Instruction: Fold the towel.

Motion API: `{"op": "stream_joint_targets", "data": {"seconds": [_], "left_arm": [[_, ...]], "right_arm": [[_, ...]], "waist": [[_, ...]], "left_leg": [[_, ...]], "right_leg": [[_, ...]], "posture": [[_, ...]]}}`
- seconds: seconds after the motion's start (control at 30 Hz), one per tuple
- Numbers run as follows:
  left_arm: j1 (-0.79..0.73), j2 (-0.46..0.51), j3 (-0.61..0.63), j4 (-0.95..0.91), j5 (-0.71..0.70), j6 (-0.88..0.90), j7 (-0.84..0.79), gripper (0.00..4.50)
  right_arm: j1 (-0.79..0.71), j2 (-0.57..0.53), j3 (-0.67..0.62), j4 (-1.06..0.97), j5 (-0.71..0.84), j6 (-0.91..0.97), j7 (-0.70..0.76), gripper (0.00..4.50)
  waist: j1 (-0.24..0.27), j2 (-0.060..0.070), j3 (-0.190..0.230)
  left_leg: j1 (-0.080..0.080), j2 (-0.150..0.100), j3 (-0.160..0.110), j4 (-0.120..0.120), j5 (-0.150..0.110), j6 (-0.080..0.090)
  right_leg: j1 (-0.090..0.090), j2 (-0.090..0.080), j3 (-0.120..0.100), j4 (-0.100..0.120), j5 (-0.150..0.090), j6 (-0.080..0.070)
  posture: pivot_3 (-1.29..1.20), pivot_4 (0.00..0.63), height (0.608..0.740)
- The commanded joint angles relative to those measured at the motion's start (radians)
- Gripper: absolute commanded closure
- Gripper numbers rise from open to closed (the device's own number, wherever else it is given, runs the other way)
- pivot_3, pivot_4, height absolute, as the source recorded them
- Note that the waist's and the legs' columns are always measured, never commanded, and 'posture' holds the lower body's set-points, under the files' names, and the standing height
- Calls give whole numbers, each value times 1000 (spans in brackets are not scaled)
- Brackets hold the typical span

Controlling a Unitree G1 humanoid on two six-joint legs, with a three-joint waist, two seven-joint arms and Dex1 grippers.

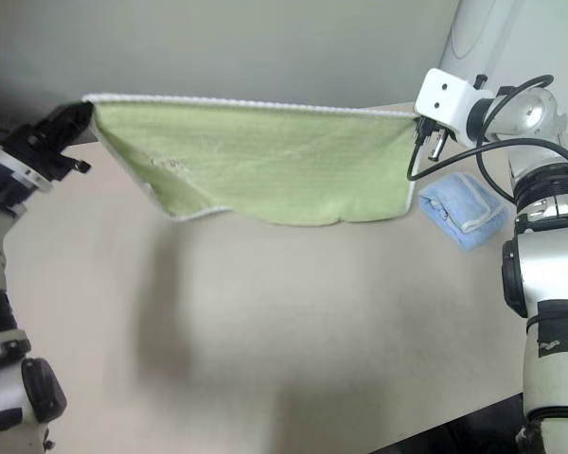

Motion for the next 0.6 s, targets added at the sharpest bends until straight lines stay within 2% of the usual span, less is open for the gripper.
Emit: {"op": "stream_joint_targets", "data": {"seconds": [0.03, 0.17, 0.3, 0.5, 0.6], "left_arm": [[-43, 76, 80, 39, 1, -46, -11, 4487], [54, 123, 159, -58, -76, 29, -81, 4487], [319, 133, 292, -273, -184, 160, -167, 4487], [763, 38, 462, -577, -336, 333, -224, 4487], [936, -14, 489, -682, -359, 358, -232, 4487]], "right_arm": [[-36, -62, -41, 12, 3, -1, -26, 4500], [-37, -96, -74, -6, 38, -39, 78, 4500], [35, -129, -121, -46, 127, -68, 353, 4500], [289, -171, -165, -230, 282, 16, 745, 4500], [419, -213, -136, -385, 377, 123, 803, 4500]], "waist": [[-1, 0, 0], [-7, 0, 0], [-19, -2, -1], [-24, -4, -2], [-22, -3, -1]], "left_leg": [[-1, 0, 0, 0, 0, 0], [-4, 0, 0, -1, 1, -2], [-7, 0, 1, 0, 4, -7], [-7, 0, 1, 1, 5, -9], [-7, 0, 1, 4, 5, -9]], "right_leg": [[-1, 0, 0, 0, 0, 0], [-6, 0, 0, -1, 0, 0], [-8, 0, 0, -1, 0, -1], [-6, 0, 0, -4, -2, -2], [-5, 0, 0, -3, -2, -2]], "posture": [[0, 150, 740], [0, 150, 740], [0, 150, 740], [0, 150, 740], [0, 150, 740]]}}
